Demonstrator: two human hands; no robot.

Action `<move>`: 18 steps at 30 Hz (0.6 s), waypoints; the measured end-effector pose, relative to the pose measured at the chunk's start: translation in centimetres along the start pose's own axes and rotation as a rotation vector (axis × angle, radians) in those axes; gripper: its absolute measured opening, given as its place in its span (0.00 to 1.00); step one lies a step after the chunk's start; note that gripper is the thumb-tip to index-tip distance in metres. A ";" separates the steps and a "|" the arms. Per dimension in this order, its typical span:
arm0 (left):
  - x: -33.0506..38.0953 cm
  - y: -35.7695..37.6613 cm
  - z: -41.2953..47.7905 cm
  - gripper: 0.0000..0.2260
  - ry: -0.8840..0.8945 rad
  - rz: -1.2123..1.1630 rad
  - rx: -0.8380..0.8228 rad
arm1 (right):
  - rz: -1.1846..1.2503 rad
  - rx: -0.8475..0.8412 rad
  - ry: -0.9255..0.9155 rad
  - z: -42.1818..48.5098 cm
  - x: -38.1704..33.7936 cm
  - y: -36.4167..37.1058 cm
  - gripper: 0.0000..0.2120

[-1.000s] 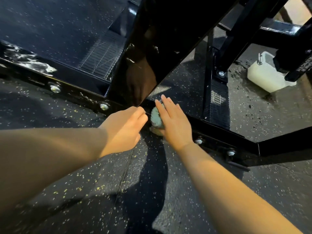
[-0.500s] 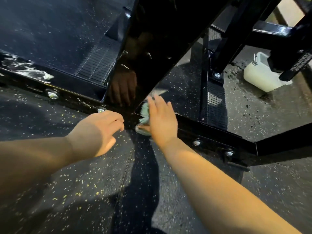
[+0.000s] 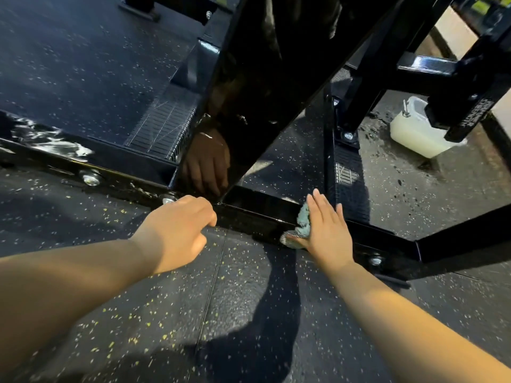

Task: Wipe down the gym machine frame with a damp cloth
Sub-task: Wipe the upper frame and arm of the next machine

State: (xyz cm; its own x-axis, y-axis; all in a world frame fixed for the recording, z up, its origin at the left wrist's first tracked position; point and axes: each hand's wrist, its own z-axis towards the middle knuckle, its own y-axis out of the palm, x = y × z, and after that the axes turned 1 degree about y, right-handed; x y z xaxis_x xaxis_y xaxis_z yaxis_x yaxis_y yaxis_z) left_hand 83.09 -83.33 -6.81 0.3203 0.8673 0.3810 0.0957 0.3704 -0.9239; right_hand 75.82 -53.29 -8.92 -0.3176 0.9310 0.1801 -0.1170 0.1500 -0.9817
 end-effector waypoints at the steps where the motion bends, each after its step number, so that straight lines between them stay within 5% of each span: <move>1: -0.1 -0.3 -0.2 0.12 -0.005 -0.006 -0.031 | 0.007 0.026 -0.004 0.7 -1.5 -0.2 0.48; 6: 0.5 0.1 0.0 0.12 -0.110 -0.026 -0.049 | 0.144 0.067 -0.127 4.8 -12.1 -1.6 0.47; 9: 1.4 -0.1 0.4 0.17 -0.018 -0.069 -0.026 | 0.258 0.050 -0.213 5.2 -13.6 -1.3 0.40; 13: 3.8 0.1 2.2 0.13 0.170 0.036 -0.039 | 0.162 0.095 -0.275 2.8 -7.1 -0.3 0.37; 18: 6.7 1.3 4.1 0.13 0.304 0.056 -0.013 | 0.120 -0.027 -0.081 -1.8 3.9 0.5 0.43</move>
State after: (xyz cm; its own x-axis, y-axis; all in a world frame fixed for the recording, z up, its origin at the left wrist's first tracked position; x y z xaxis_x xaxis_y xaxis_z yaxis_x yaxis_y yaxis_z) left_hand 81.51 -75.69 -5.32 0.5929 0.7460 0.3032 0.0818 0.3188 -0.9443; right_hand 76.20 -48.96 -8.80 -0.4030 0.9129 0.0647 -0.0482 0.0494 -0.9976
